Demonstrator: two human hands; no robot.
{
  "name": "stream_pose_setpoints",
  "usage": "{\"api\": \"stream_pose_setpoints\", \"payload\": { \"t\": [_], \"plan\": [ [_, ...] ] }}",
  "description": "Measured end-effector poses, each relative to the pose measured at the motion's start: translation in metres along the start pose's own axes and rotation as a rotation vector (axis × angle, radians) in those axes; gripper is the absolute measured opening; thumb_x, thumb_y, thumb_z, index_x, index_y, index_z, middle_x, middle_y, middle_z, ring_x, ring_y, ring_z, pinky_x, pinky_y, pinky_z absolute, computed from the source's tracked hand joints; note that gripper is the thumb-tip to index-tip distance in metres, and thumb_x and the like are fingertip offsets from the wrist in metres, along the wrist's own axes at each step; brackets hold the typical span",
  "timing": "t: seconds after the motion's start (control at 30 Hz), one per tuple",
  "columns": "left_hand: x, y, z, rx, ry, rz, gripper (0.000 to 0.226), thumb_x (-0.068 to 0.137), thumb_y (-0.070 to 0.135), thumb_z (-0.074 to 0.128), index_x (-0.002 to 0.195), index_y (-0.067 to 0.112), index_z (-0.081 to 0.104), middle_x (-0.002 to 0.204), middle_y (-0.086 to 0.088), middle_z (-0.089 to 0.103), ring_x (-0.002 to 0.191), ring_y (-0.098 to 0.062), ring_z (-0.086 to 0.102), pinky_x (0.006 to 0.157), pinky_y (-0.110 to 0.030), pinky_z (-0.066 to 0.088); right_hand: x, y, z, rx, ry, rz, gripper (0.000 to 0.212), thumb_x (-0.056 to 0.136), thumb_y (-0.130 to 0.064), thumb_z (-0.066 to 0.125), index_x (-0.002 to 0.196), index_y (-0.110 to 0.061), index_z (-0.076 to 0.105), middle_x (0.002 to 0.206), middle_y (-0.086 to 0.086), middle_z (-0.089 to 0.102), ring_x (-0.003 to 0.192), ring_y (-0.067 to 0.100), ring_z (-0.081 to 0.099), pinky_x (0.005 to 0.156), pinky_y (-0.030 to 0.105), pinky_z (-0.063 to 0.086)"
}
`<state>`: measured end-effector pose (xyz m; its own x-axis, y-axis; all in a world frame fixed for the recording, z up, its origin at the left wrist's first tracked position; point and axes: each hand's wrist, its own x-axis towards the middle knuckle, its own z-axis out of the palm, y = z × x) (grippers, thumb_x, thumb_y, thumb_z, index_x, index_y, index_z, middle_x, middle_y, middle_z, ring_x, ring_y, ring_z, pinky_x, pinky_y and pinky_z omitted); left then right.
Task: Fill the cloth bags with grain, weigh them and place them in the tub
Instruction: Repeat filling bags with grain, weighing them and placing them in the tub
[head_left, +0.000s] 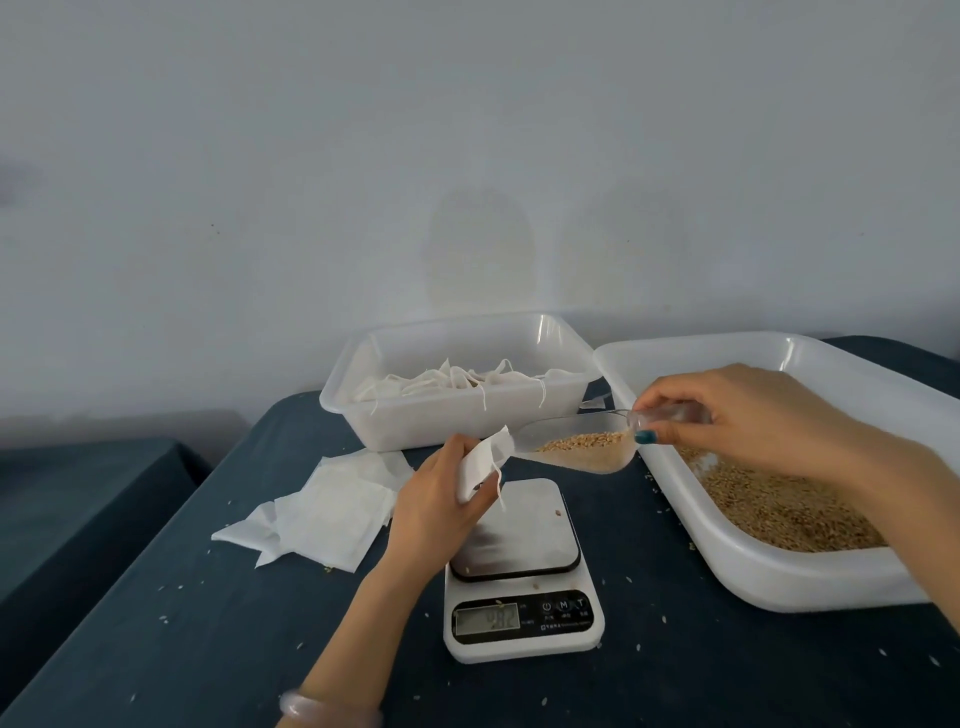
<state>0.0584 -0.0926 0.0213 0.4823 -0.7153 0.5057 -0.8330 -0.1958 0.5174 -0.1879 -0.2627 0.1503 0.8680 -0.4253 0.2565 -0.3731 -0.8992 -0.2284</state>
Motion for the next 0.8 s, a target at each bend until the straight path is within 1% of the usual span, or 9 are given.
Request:
{"api": "stream_pose_setpoints", "payload": {
  "t": [0.1, 0.17, 0.23, 0.3, 0.37, 0.43, 0.57, 0.7, 0.8],
  "plan": [
    [0.0, 0.001, -0.001, -0.01, -0.015, 0.005, 0.023, 0.09, 0.046, 0.058, 0.102, 0.037, 0.04, 0.092, 0.014, 0.06, 0.083, -0.009, 0.056, 0.066, -0.033, 0.05, 0.006, 0.0, -0.003, -0.096, 0.006, -0.04, 0.035, 0.077, -0.078, 0.039, 0.1, -0.059, 0.057, 0.095, -0.033, 0.065, 0.078, -0.013, 0.058, 0.068, 0.02, 0.046],
    [-0.001, 0.003, -0.001, -0.021, -0.03, 0.025, 0.029, 0.084, 0.056, 0.05, 0.104, 0.036, 0.042, 0.094, 0.015, 0.06, 0.085, -0.008, 0.056, 0.068, -0.032, 0.05, 0.011, -0.002, -0.006, -0.17, 0.02, -0.071, 0.025, 0.085, -0.069, 0.048, 0.103, -0.056, 0.059, 0.098, -0.032, 0.066, 0.079, -0.012, 0.057, 0.066, 0.018, 0.043],
    [-0.002, 0.005, -0.002, -0.024, -0.042, 0.05, 0.037, 0.08, 0.064, 0.045, 0.106, 0.037, 0.043, 0.095, 0.018, 0.058, 0.085, -0.003, 0.054, 0.067, -0.023, 0.046, 0.017, -0.007, -0.011, -0.256, 0.038, -0.118, 0.024, 0.087, -0.065, 0.051, 0.106, -0.054, 0.06, 0.098, -0.031, 0.066, 0.078, -0.01, 0.057, 0.064, 0.014, 0.038],
    [-0.003, 0.008, -0.001, -0.032, -0.049, 0.07, 0.042, 0.08, 0.066, 0.043, 0.11, 0.036, 0.044, 0.093, 0.022, 0.056, 0.082, 0.0, 0.053, 0.063, -0.014, 0.039, 0.023, -0.015, -0.017, -0.344, 0.053, -0.168, 0.027, 0.087, -0.065, 0.05, 0.107, -0.051, 0.062, 0.092, -0.033, 0.063, 0.074, -0.007, 0.054, 0.064, 0.009, 0.027],
    [-0.004, 0.01, 0.0, -0.033, -0.057, 0.077, 0.043, 0.081, 0.062, 0.044, 0.113, 0.034, 0.045, 0.091, 0.022, 0.054, 0.079, -0.002, 0.052, 0.061, -0.012, 0.035, 0.029, -0.024, -0.023, -0.426, 0.072, -0.216, 0.028, 0.088, -0.065, 0.05, 0.106, -0.047, 0.062, 0.089, -0.031, 0.064, 0.075, -0.003, 0.053, 0.063, 0.011, 0.02],
    [-0.003, 0.012, 0.002, -0.032, -0.072, 0.074, 0.034, 0.086, 0.053, 0.053, 0.114, 0.035, 0.044, 0.092, 0.02, 0.056, 0.079, -0.005, 0.053, 0.063, -0.018, 0.038, 0.036, -0.033, -0.028, -0.497, 0.079, -0.264, 0.031, 0.088, -0.066, 0.049, 0.108, -0.047, 0.062, 0.09, -0.026, 0.067, 0.083, 0.004, 0.057, 0.069, 0.017, 0.02],
    [-0.004, 0.013, 0.001, -0.081, -0.086, 0.059, 0.032, 0.088, 0.035, 0.066, 0.113, 0.036, 0.045, 0.102, 0.016, 0.065, 0.085, -0.009, 0.059, 0.069, -0.032, 0.049, 0.048, -0.052, -0.036, -0.615, 0.025, -0.345, 0.04, 0.088, -0.068, 0.043, 0.115, -0.045, 0.061, 0.1, -0.025, 0.068, 0.089, 0.003, 0.059, 0.099, 0.027, 0.03],
    [-0.005, 0.013, 0.0, -0.164, -0.101, 0.033, 0.033, 0.088, 0.036, 0.065, 0.116, 0.033, 0.048, 0.102, 0.015, 0.067, 0.087, -0.009, 0.062, 0.073, -0.036, 0.053, 0.051, -0.064, -0.041, -0.685, 0.011, -0.365, 0.037, 0.09, -0.066, 0.044, 0.114, -0.043, 0.062, 0.101, -0.023, 0.069, 0.092, 0.006, 0.061, 0.105, 0.031, 0.031],
    [-0.003, 0.014, 0.0, -0.212, -0.115, 0.021, 0.024, 0.091, 0.04, 0.062, 0.111, 0.032, 0.051, 0.092, 0.015, 0.066, 0.081, -0.006, 0.062, 0.069, -0.03, 0.053, 0.051, -0.065, -0.044, -0.681, 0.007, -0.349, 0.035, 0.091, -0.065, 0.045, 0.113, -0.043, 0.062, 0.099, -0.023, 0.069, 0.092, 0.004, 0.06, 0.105, 0.031, 0.031]
  ]
}}
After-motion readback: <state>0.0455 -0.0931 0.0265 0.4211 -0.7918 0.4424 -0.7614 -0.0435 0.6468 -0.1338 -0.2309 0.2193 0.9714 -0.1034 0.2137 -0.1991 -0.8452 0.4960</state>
